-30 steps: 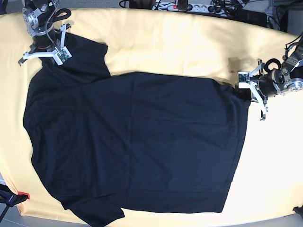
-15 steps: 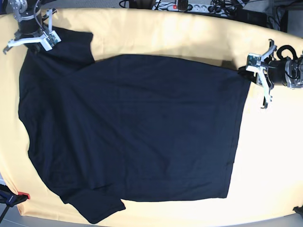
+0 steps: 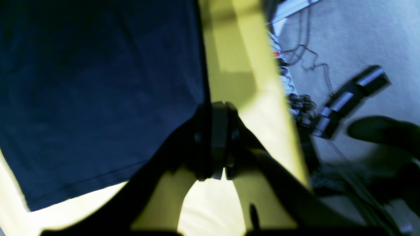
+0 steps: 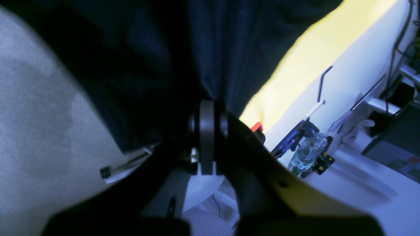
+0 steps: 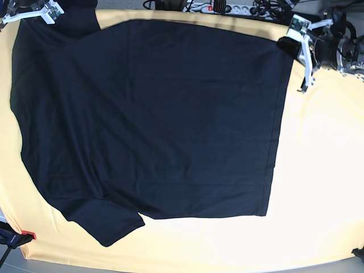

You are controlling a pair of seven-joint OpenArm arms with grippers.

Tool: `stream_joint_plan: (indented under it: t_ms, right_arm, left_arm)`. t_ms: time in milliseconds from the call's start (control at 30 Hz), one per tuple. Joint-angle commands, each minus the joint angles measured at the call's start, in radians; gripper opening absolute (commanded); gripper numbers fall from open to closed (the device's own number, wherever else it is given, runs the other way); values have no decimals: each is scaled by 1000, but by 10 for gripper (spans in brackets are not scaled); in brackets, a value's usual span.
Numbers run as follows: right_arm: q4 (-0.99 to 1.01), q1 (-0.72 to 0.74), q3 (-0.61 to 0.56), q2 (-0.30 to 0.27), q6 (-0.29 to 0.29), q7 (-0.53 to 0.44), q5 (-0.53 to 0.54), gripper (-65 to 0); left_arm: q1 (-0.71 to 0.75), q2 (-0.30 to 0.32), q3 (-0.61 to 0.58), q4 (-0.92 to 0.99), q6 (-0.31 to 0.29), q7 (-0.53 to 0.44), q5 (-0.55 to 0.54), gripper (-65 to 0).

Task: Fold the T-shirt properly
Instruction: 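Lift the shirt with both grippers and drag it toward the robot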

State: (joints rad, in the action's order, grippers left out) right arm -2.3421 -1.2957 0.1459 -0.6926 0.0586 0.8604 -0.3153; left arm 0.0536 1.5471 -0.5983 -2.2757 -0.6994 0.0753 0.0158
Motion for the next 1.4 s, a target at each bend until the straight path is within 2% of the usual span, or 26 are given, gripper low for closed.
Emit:
stream_joint_plan:
  t_ms: [0, 100, 200, 300, 400, 467, 567, 733, 833, 933, 1000, 1167, 1233, 1300, 1367]
  right_arm:
    - [-14, -13, 6, -3, -10, 18, -6, -650]
    - [-14, -13, 6, -3, -10, 24, -1, -650]
    - [-14, -13, 6, -3, -10, -31, 0, -650]
    - [-14, -13, 6, -3, -10, -96, 0, -650]
    - [-14, 16, 6, -3, -10, -109, 0, -650]
    - [-14, 75, 6, -3, -9, -131, 0, -650]
    - [-14, 158, 6, -5, 15, -173, 3, -650]
    - [-14, 278, 6, -39, 56, -192, 81, -650]
    - [-14, 336, 6, -42, 59, -246, 94, -650]
    - [-14, 416, 6, -42, 90, -269, 175, -650]
    - [20, 470, 6, -42, 118, -284, 218, -650]
    - [151, 607, 6, -43, 126, -309, 251, -650]
    - [189, 657, 6, -43, 135, -311, 312, -650]
    - [219, 700, 6, -42, 196, -312, 355, -650]
    - [248, 739, 6, -42, 234, -317, 392, -650]
  left_arm:
    - [11, 6, 10, -20, 1, 13, -11, -650]
    - [50, 6, 9, -56, 1, 118, -75, -650]
    - [65, 6, 9, -81, 1, 226, -130, -650]
    - [62, 6, 10, -81, 1, 244, -112, -650]
    - [62, 6, 10, -81, 1, 244, -45, -650]
    - [62, 6, 10, -81, 72, 244, 11, -650]
    - [62, 6, 10, -81, 213, 244, 100, -650]
    - [62, 6, 10, -81, 438, 244, 201, -650]
    - [62, -45, 10, -51, 536, 244, 251, -650]
    - [62, -106, 10, -1, 616, 243, 291, -650]
    - [56, -143, 10, 37, 650, 240, 316, -650]
    - [-28, -228, 10, 144, 652, 225, 317, -650]
    - [-69, -264, 10, 200, 652, 185, 304, -650]
    - [-106, -299, 10, 254, 650, 138, 263, -650]
    - [-138, -332, 10, 299, 642, 119, 229, -650]
